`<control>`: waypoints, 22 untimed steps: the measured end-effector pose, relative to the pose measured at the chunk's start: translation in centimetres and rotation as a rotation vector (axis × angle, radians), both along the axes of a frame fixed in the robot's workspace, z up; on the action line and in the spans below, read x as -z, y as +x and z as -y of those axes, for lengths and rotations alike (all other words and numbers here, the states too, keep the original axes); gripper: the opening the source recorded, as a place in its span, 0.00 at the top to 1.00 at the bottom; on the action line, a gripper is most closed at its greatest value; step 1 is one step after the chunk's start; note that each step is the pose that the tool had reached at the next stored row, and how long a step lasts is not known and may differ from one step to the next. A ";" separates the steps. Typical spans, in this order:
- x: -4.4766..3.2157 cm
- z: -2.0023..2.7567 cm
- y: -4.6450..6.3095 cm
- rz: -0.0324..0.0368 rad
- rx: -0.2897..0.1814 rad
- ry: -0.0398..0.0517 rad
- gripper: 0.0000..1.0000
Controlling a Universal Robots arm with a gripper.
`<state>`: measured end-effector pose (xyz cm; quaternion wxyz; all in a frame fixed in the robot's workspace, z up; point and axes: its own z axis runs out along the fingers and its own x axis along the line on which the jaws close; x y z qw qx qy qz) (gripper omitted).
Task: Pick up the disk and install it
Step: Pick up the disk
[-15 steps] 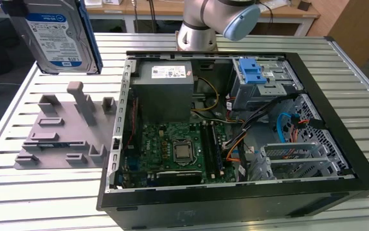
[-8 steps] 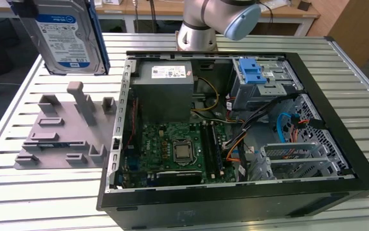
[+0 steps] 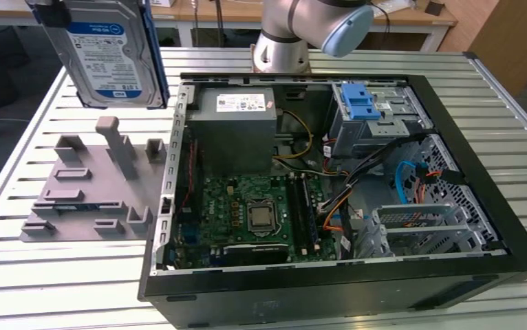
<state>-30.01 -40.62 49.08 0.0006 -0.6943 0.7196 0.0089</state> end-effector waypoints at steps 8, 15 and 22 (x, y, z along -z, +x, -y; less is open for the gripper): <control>0.01 0.33 1.5 -0.0002 0.000 0.0001 0.64; 0.02 0.64 2.9 -0.0005 0.000 0.0000 0.64; 0.02 0.96 4.5 -0.0006 0.000 -0.0003 0.64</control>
